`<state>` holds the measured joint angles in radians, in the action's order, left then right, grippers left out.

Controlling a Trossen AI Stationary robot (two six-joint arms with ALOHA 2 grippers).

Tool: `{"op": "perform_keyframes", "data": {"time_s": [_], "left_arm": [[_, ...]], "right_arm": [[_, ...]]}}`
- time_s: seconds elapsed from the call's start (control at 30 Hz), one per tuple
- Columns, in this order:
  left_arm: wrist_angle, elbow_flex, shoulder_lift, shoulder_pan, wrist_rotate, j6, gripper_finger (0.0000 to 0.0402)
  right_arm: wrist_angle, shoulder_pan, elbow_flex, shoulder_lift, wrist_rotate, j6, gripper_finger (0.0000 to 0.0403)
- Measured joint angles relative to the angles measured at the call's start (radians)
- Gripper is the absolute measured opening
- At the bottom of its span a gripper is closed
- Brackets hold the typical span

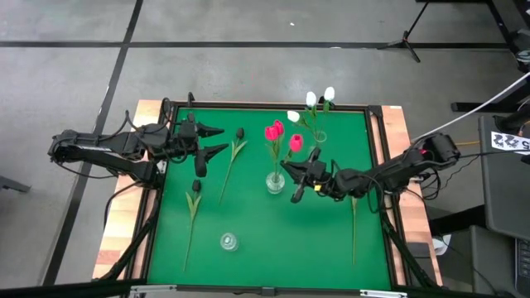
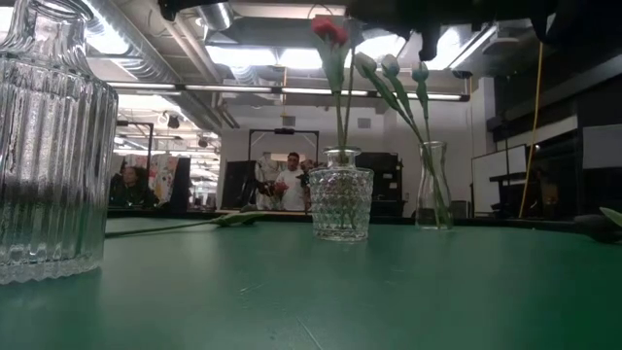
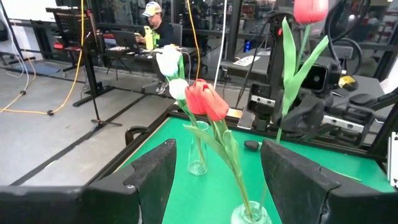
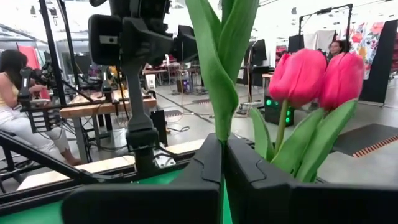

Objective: Sort flowers into vase by color
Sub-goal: Put the red tulip into the middle transparent flower vase

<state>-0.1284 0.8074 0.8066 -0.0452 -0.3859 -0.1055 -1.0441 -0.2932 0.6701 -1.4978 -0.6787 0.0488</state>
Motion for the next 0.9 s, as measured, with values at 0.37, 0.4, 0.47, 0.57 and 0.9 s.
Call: {"op": "perform_keyframes", "data": {"time_s": [0.37, 0.4, 0.47, 0.57, 0.9], "left_arm": [[0.0, 0.0, 0.0, 0.0, 0.0, 0.0, 0.023], [0.0, 0.0, 0.0, 0.0, 0.0, 0.0, 0.023], [0.0, 0.0, 0.0, 0.0, 0.0, 0.0, 0.023], [0.0, 0.0, 0.0, 0.0, 0.0, 0.0, 0.023], [-0.001, 0.0, 0.0, 0.0, -0.005, 0.0, 0.023]], "right_arm": [[0.003, 0.02, 0.0, -0.053, 0.018, -0.023, 0.0001], [0.007, 0.02, 0.0, -0.053, 0.018, -0.023, 0.0001], [0.042, 0.02, 0.0, -0.053, 0.018, -0.028, 0.0001], [0.081, 0.019, 0.0, -0.057, 0.018, -0.063, 0.0001], [0.052, 0.019, 0.0, -0.093, 0.035, -0.068, 0.0057]]}}
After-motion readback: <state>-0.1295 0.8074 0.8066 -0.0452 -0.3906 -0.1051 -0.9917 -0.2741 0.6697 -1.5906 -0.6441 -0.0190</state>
